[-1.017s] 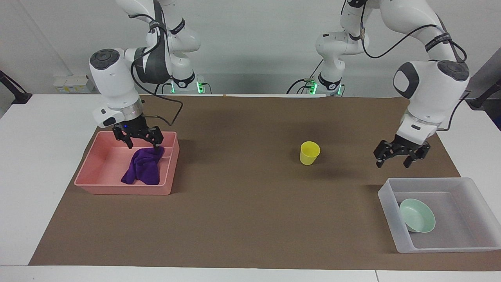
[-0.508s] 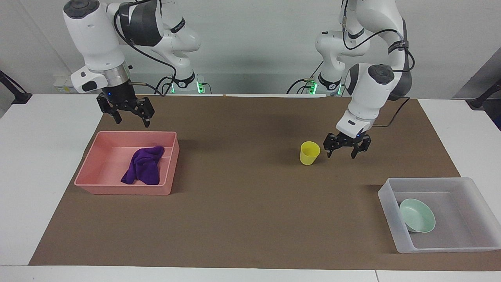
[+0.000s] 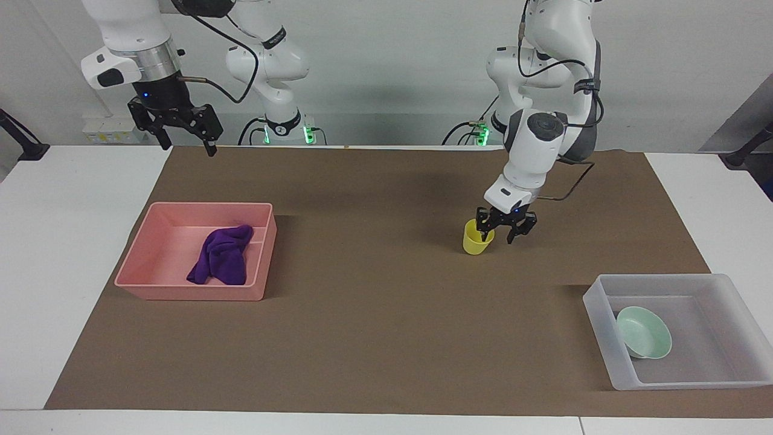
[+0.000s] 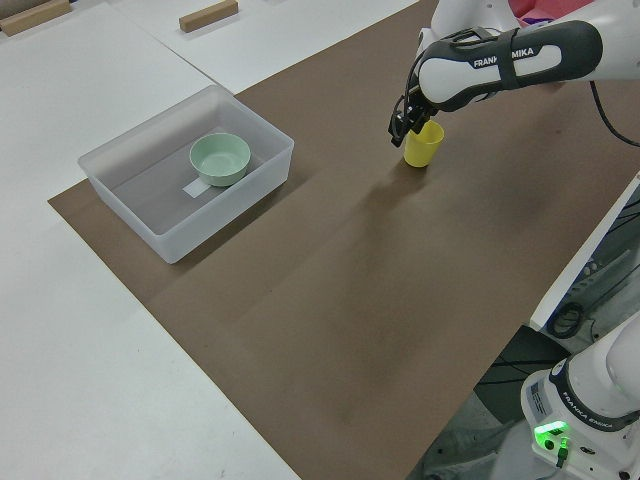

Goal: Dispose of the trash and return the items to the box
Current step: 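Reach the left gripper to the yellow cup while the right gripper withdraws, then lift the yellow cup with the left gripper into the clear box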

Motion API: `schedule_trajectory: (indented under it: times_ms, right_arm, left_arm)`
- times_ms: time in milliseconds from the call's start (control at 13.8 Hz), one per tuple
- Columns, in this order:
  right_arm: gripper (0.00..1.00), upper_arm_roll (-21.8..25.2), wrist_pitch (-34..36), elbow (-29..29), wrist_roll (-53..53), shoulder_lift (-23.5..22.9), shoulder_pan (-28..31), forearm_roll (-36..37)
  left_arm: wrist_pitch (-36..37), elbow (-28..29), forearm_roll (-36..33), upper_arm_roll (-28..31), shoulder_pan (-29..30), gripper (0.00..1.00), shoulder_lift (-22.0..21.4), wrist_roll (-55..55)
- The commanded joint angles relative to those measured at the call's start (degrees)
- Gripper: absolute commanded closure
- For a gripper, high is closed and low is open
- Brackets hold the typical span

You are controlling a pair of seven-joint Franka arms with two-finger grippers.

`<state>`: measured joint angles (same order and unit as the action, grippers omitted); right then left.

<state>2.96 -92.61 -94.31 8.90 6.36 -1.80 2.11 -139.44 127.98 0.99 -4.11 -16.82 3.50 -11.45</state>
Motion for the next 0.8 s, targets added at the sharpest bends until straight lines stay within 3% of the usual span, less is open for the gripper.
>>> schedule_trajectory:
  times_ms: [0, 436, 726]
  right_arm:
    - [0.00, -0.4, 0.9, -1.1, -0.3, 0.0, 0.5, 0.1]
    - [0.00, -0.5, 2.3, -0.8, -2.6, 0.5, 0.1, 0.1]
    - [0.00, -0.4, 3.8, 0.8, -3.6, 0.0, 0.2, 0.1]
  left_arm:
    - [-1.3, 2.5, -0.4, 0.9, -1.5, 1.00, -2.2, -0.5]
    - [2.9, -2.3, -0.8, 1.4, -1.1, 1.00, -2.3, -0.4]
    - [4.8, -11.7, -2.8, 1.3, 6.9, 1.00, 0.4, 3.9]
